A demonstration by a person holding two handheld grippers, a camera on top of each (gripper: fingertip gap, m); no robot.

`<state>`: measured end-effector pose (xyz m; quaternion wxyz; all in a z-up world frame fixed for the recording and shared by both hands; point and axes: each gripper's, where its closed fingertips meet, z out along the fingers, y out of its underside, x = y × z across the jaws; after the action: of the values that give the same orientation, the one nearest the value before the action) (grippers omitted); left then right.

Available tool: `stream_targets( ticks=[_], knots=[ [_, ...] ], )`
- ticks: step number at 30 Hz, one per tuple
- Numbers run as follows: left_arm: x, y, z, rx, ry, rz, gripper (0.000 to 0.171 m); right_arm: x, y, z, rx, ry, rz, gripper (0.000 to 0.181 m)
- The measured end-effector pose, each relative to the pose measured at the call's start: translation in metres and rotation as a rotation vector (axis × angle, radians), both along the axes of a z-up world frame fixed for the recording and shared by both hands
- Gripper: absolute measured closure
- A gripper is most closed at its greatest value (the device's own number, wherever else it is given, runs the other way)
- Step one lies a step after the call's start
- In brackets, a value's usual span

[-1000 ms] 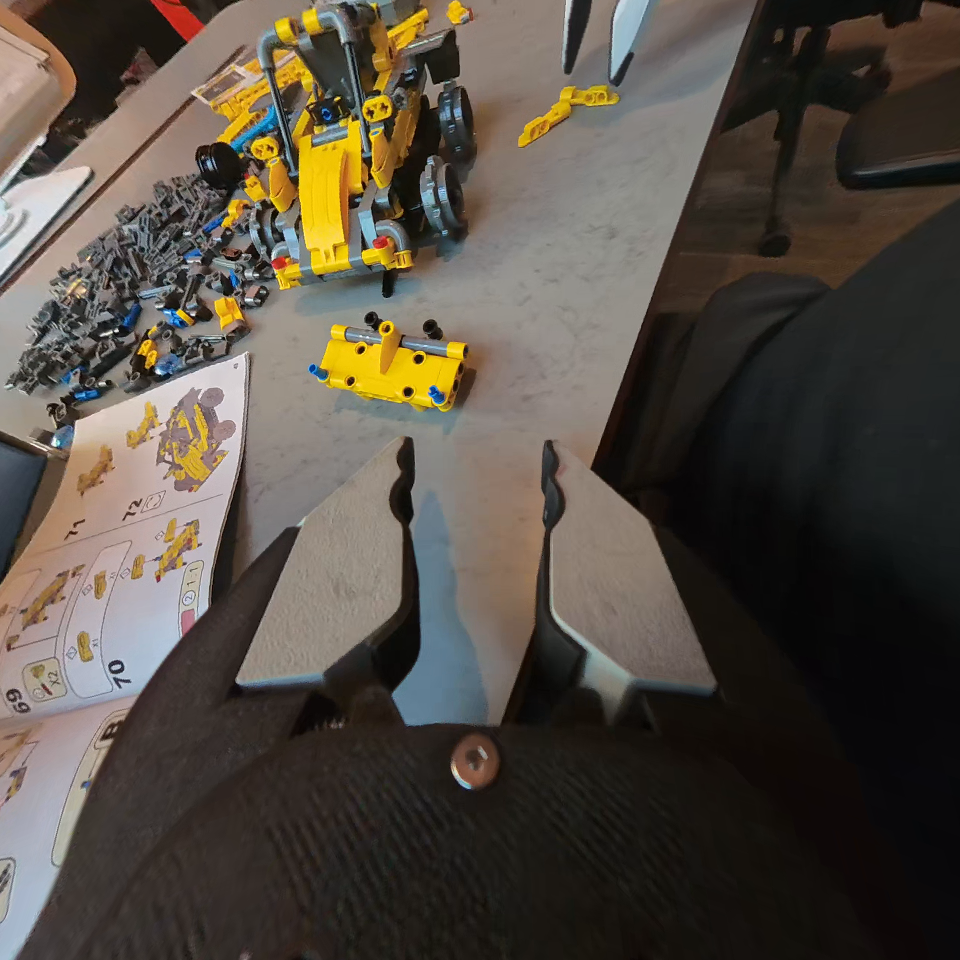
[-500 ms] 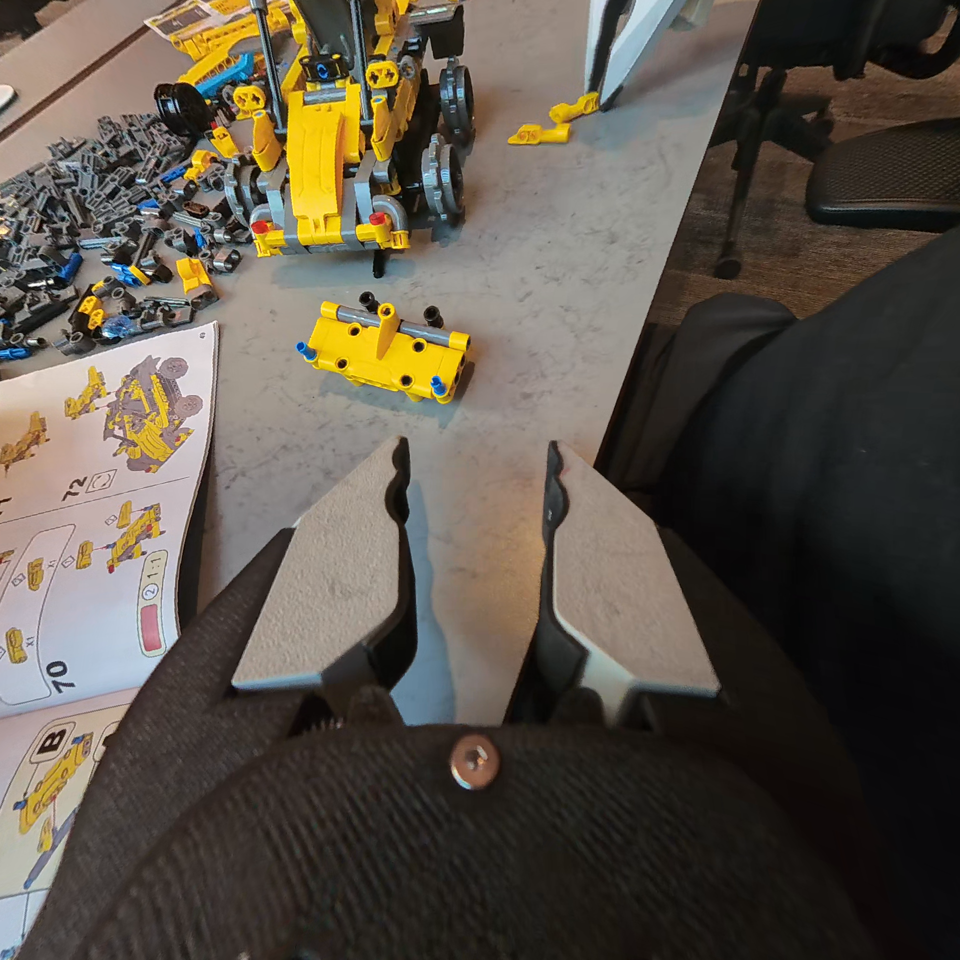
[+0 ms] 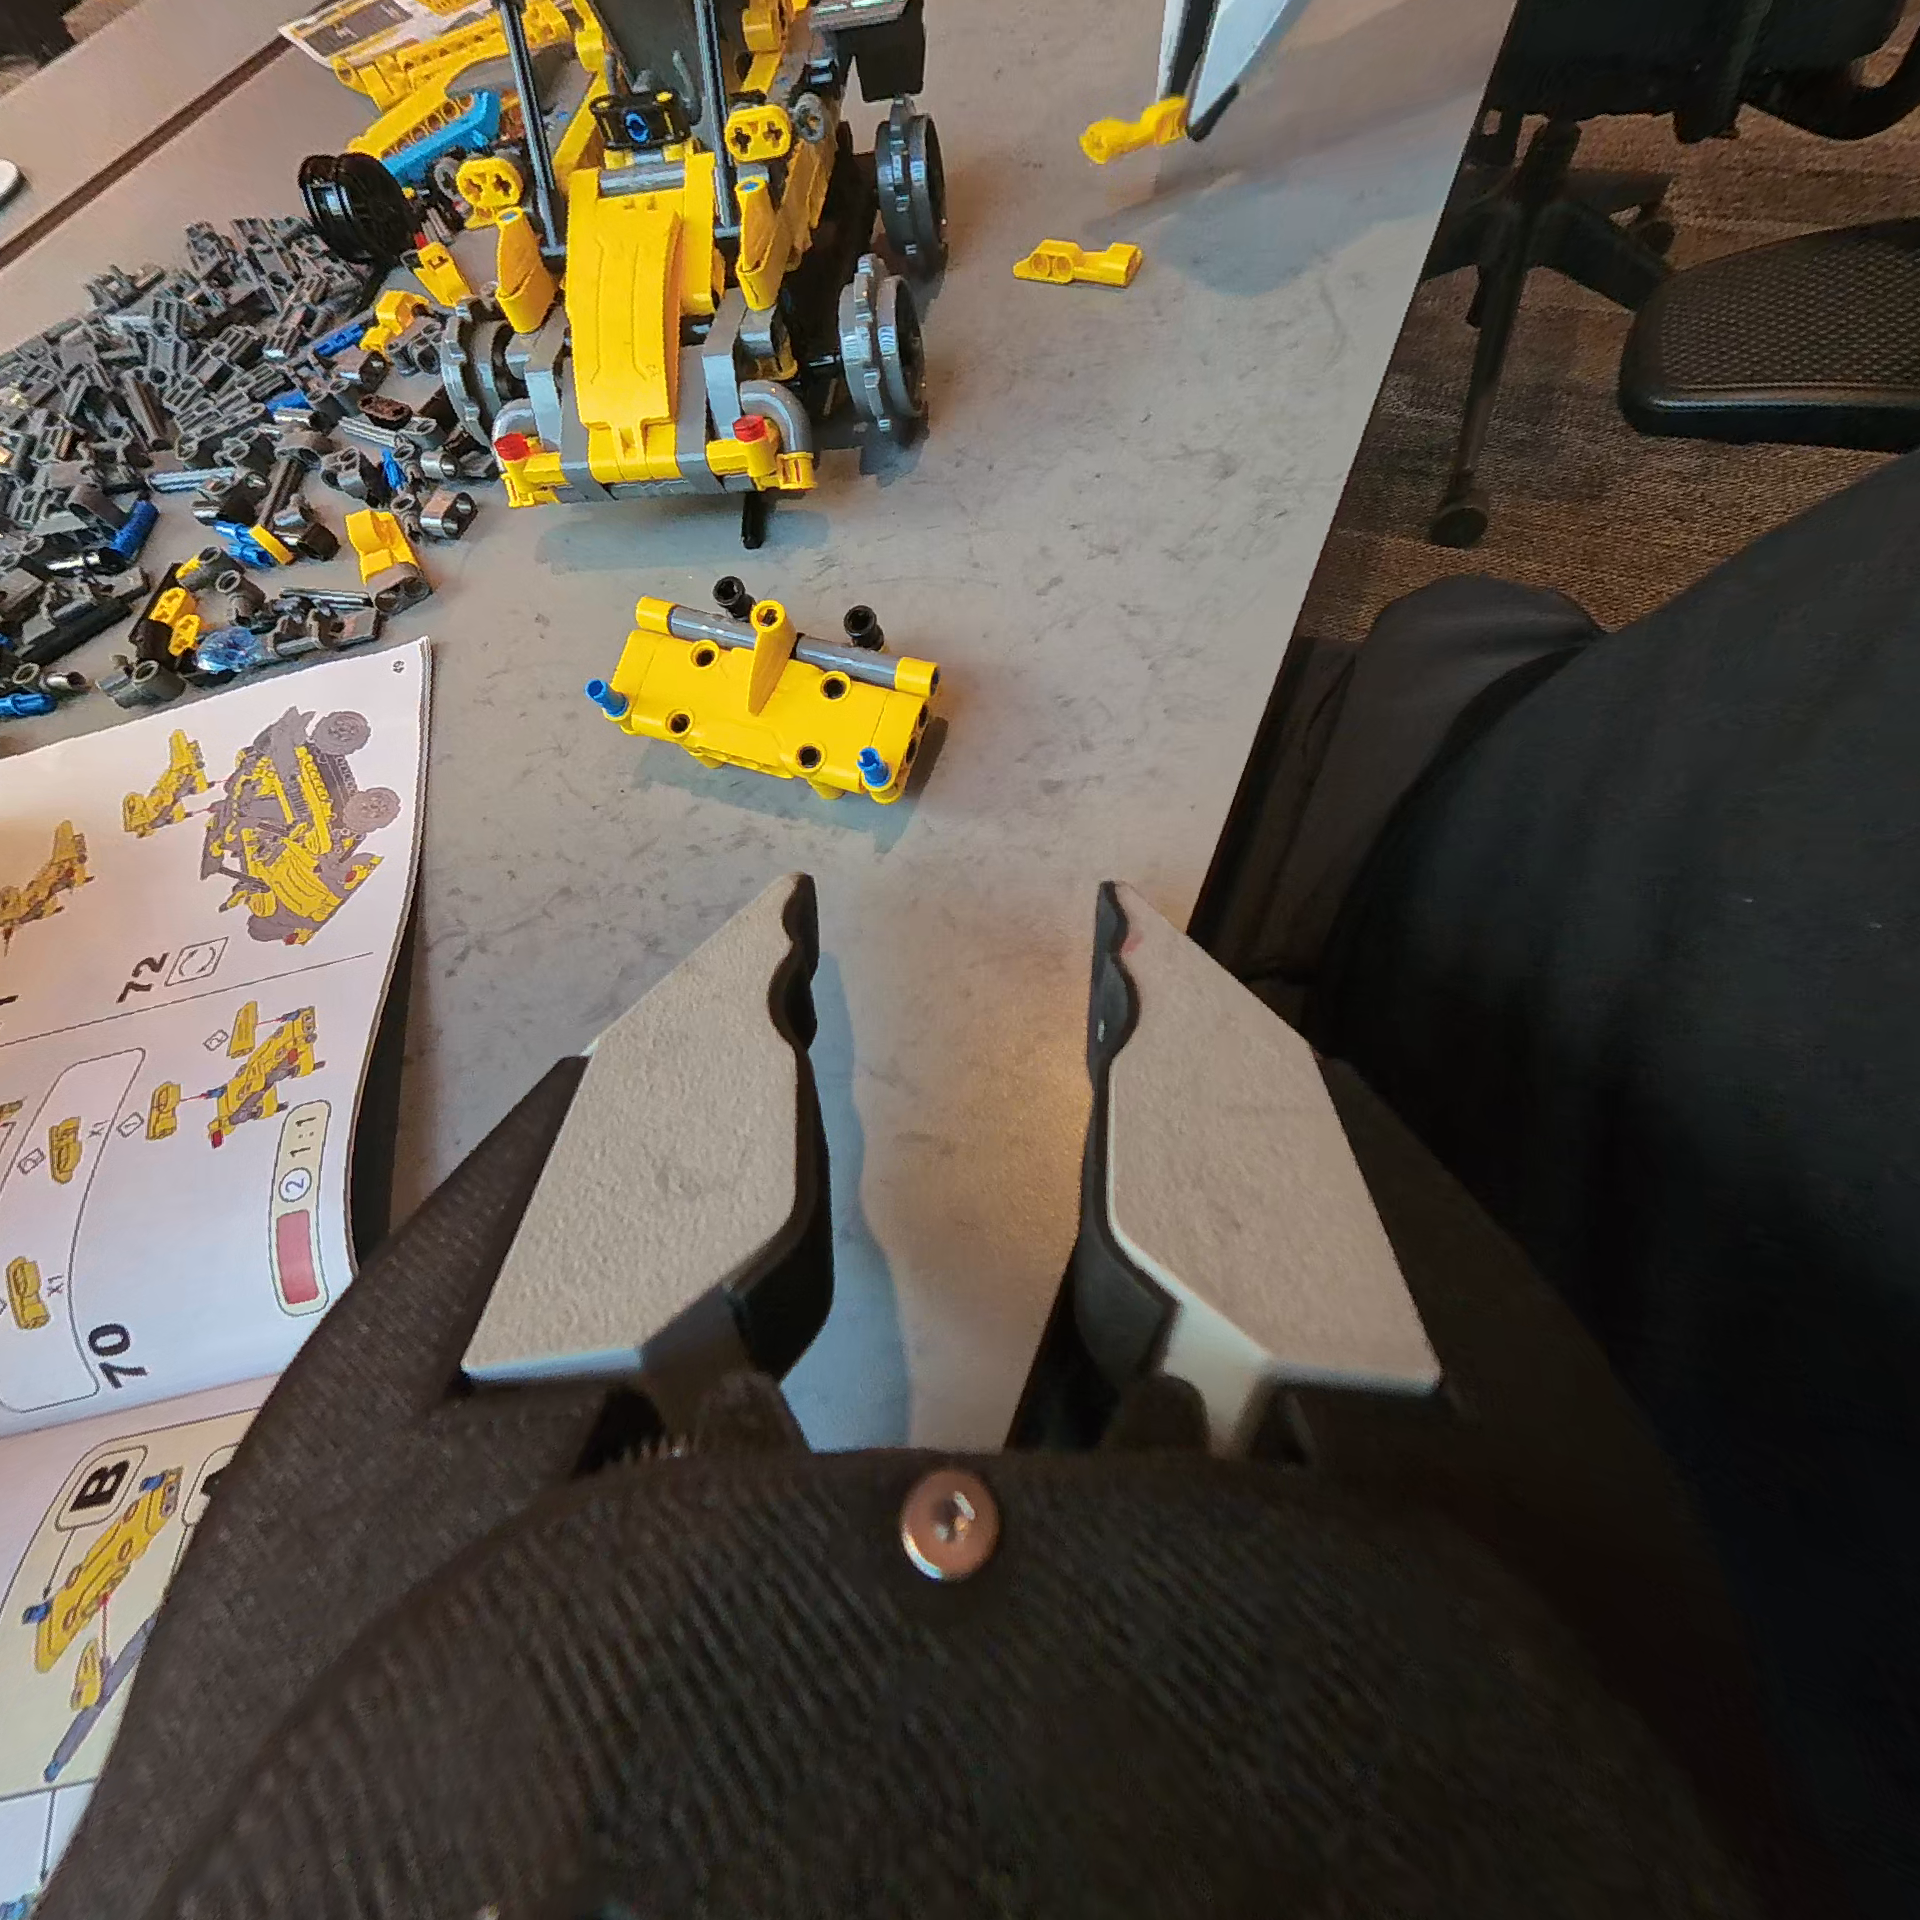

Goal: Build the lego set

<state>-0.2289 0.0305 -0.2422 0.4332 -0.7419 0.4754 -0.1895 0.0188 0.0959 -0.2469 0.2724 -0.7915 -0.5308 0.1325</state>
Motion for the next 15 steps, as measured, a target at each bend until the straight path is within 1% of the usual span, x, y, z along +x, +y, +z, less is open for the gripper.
stream_targets(
  ticks=[5,11,15],
  knots=[
    [0.000,0.000,0.000,0.000,0.001,-0.001,0.121,-0.004,0.002,0.008,0.028,0.044,0.007,0.173],
    [0.000,0.000,0.000,-0.004,-0.003,0.001,0.121,0.001,0.001,-0.012,-0.019,-0.011,0.006,0.173],
    [0.000,-0.001,0.000,-0.002,-0.005,-0.007,0.120,0.005,0.004,-0.010,-0.010,-0.010,-0.007,0.173]
  ],
)
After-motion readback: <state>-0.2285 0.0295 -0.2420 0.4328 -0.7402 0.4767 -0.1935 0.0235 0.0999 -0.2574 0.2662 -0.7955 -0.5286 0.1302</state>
